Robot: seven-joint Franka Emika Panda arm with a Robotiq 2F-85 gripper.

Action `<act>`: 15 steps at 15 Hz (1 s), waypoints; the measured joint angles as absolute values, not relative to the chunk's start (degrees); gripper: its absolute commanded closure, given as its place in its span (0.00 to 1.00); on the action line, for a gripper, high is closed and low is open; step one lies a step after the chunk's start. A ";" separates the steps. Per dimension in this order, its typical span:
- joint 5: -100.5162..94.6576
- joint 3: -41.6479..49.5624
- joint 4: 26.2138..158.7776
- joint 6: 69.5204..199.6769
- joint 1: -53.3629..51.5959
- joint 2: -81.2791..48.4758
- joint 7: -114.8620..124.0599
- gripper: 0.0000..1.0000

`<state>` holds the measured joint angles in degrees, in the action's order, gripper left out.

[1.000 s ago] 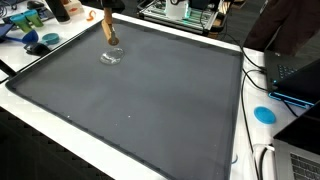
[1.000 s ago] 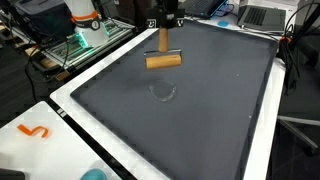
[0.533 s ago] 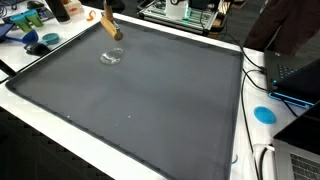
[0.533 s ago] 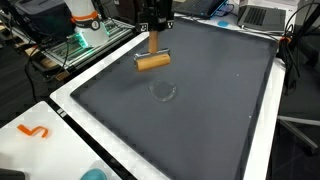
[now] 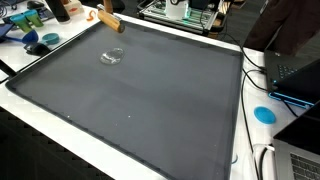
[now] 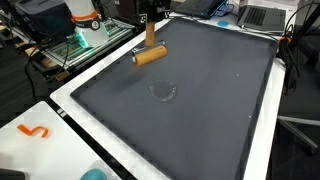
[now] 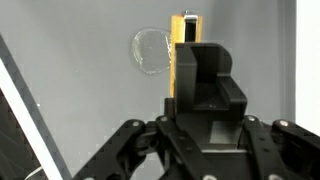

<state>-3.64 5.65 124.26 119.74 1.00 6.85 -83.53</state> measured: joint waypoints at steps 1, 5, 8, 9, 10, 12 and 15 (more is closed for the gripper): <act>-3.64 5.64 124.24 119.22 0.98 7.48 -84.47 0.76; -3.64 5.40 124.29 117.71 0.79 10.52 -86.71 0.76; -3.64 5.10 124.49 116.87 0.49 12.81 -87.42 0.76; -3.64 5.01 124.53 116.67 0.36 13.50 -87.60 0.51; -3.64 4.97 124.55 116.50 0.23 14.06 -87.71 0.51; -3.64 4.96 124.61 116.37 0.06 14.73 -87.76 0.51; -3.64 4.96 124.73 116.34 0.02 14.85 -87.79 0.51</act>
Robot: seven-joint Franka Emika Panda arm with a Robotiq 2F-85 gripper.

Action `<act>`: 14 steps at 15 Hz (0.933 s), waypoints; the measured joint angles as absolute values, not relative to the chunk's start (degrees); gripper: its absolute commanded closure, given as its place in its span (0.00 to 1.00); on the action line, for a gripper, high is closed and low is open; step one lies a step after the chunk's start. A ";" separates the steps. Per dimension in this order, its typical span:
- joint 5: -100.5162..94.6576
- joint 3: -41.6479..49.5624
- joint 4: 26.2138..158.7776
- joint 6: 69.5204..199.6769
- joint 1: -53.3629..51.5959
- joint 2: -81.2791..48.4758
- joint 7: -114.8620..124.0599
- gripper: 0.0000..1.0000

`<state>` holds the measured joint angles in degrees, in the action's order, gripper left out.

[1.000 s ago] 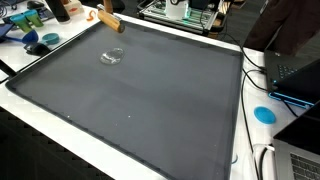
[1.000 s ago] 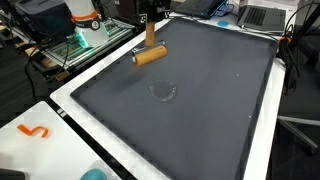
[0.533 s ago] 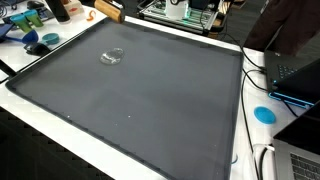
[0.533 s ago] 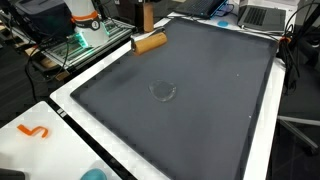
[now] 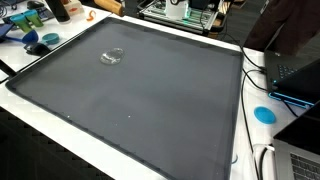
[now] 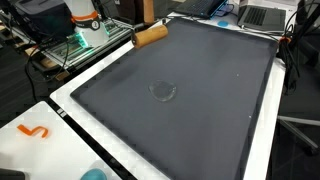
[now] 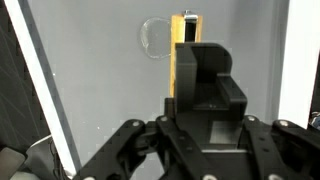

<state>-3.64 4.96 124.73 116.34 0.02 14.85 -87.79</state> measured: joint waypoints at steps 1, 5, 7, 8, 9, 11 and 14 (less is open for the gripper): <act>-3.64 4.96 124.78 116.34 0.01 14.85 -87.79 0.51; -3.64 4.96 124.81 116.34 -0.01 14.78 -87.78 0.76; -4.07 4.97 124.77 116.34 -0.01 14.37 -87.78 0.76; -4.10 5.05 124.76 116.28 -0.01 13.81 -88.11 0.76; -4.08 5.24 124.80 116.27 -0.01 12.90 -88.90 0.76; -3.95 5.77 124.84 116.35 0.01 10.20 -91.27 0.76; -3.94 6.09 124.85 116.94 0.27 6.04 -94.72 0.76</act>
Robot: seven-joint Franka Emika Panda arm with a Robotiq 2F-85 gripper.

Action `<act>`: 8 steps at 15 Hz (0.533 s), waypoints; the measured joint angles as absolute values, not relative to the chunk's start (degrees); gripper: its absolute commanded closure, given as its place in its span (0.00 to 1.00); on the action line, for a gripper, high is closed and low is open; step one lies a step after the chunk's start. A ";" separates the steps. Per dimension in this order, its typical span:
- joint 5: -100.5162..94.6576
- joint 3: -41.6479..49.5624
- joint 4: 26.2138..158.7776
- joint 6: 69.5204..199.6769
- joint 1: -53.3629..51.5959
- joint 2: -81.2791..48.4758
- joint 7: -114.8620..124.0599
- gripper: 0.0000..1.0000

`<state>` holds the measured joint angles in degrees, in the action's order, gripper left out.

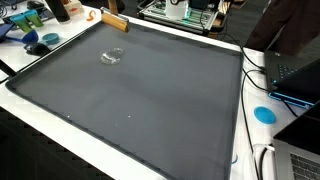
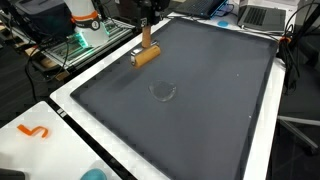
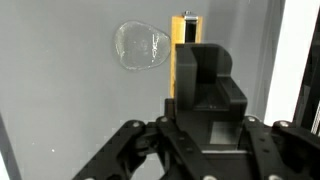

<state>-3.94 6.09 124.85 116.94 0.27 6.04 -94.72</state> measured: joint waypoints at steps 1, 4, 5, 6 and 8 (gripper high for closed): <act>-3.92 6.10 124.86 117.19 0.44 4.77 -95.70 0.76; -2.92 6.10 125.13 118.12 1.19 1.78 -99.00 0.76; -2.72 6.11 125.40 119.07 1.53 1.04 -100.00 0.76; -2.53 6.12 125.81 120.34 1.93 0.45 -100.96 0.76; -2.10 6.13 126.88 123.19 2.81 -0.42 -102.72 0.76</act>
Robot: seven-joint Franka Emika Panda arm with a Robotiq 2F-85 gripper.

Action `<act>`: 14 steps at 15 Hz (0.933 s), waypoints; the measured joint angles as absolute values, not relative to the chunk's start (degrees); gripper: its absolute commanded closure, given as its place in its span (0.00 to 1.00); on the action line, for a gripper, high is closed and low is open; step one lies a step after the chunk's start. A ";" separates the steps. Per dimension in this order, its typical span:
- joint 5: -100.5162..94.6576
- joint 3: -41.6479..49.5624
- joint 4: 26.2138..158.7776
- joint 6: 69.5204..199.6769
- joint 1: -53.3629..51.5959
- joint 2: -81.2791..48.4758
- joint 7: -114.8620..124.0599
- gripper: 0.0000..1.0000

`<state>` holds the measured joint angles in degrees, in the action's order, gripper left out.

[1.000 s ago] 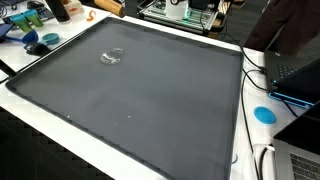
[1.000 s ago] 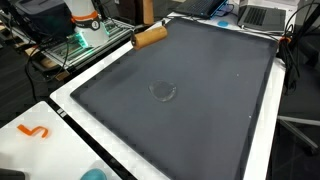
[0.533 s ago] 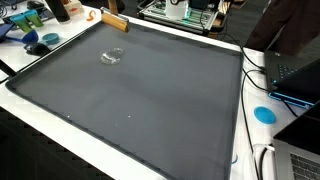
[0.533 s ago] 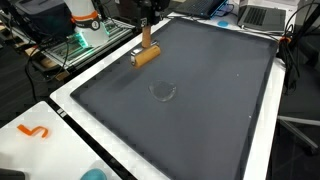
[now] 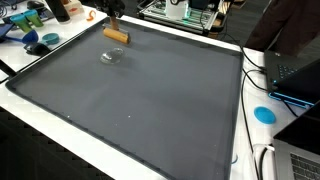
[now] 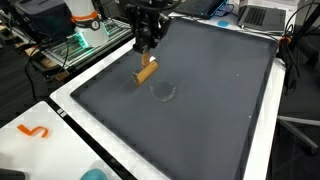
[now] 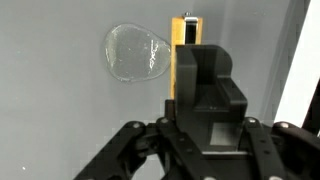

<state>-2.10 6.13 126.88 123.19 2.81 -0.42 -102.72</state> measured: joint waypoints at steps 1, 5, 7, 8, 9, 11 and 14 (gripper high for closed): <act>-1.77 6.15 127.39 124.68 3.26 -0.72 -103.62 0.76; 0.68 6.19 129.20 130.23 4.75 -1.99 -107.12 0.76; 2.10 6.19 129.72 132.20 5.26 -2.57 -108.60 0.76; 2.81 6.19 129.81 132.89 5.47 -2.89 -109.43 0.76; 3.62 6.18 129.85 133.41 5.68 -3.22 -110.25 0.76; 5.08 6.18 129.80 133.96 6.02 -3.77 -111.70 0.76; 6.62 6.17 129.68 134.50 6.40 -4.05 -112.97 0.76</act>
